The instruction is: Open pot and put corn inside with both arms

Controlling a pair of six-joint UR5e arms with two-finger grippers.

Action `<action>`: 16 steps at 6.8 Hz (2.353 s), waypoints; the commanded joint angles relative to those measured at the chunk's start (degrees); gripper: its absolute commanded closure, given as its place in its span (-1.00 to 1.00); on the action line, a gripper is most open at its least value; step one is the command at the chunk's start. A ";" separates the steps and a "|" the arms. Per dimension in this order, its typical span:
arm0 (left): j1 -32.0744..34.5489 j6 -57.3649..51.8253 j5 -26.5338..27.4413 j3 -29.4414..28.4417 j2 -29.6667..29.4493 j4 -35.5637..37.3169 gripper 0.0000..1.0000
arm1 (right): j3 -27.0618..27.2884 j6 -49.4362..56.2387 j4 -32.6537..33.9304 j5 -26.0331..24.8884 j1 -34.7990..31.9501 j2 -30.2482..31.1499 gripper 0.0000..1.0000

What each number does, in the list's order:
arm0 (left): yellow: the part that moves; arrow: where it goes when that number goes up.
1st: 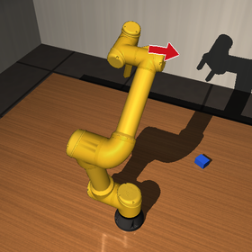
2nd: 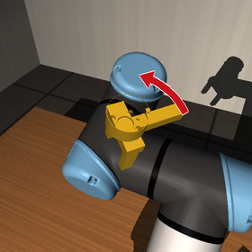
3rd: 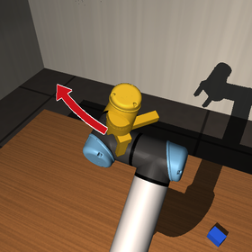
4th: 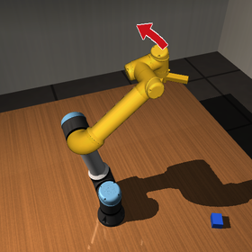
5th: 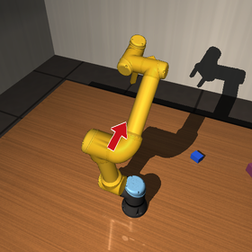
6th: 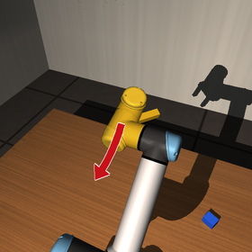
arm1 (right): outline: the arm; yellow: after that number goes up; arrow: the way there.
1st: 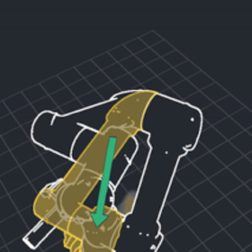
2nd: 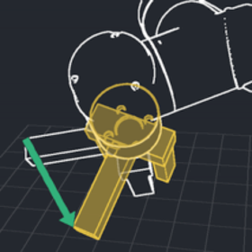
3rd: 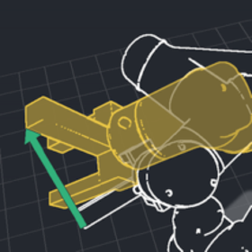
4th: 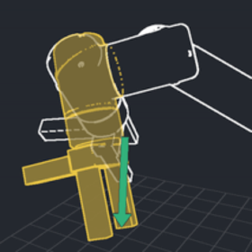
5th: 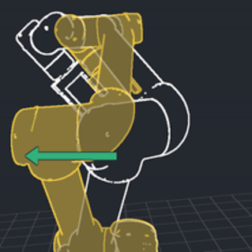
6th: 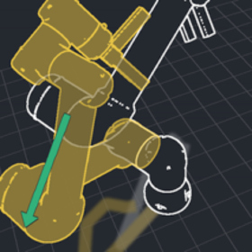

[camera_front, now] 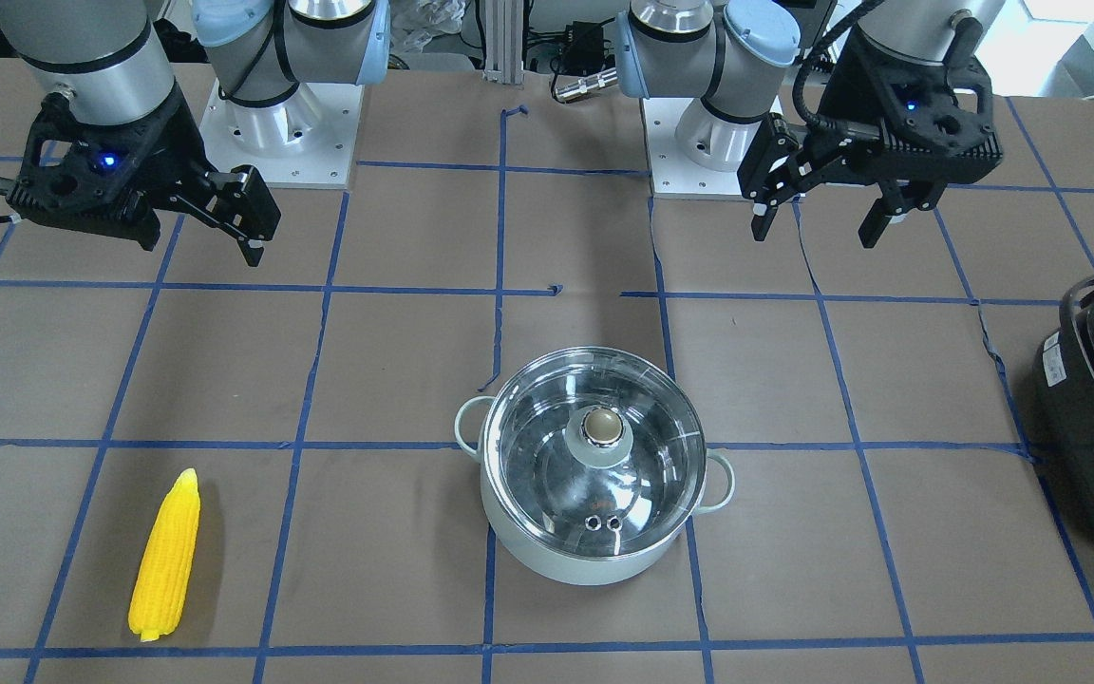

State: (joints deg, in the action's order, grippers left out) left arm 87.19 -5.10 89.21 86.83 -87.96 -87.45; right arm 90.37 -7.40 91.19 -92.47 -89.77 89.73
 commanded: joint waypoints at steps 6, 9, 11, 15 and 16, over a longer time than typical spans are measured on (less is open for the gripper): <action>0.00 0.09 -0.09 0.00 0.07 0.09 -1.00 | 0.25 -0.07 -0.57 -0.95 -0.32 0.35 -1.00; 0.00 0.09 -0.09 0.00 -0.02 0.35 -1.00 | 0.25 -0.07 -0.58 -0.95 -0.32 0.36 -1.00; 0.00 0.09 -0.09 0.00 -0.02 0.35 -1.00 | 0.25 -0.07 -0.58 -0.95 -0.32 0.36 -1.00; 0.00 0.09 -0.09 0.00 -0.28 0.35 -1.00 | 0.25 0.02 0.38 -0.95 0.03 -0.08 -1.00; 0.00 0.96 0.09 -0.78 -0.63 0.18 -1.00 | -0.54 0.20 1.44 -0.17 0.55 -0.61 -1.00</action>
State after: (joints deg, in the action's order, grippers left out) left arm 87.19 -4.78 89.16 86.64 -88.25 -87.14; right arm 90.41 -7.31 91.62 -93.21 -89.65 89.59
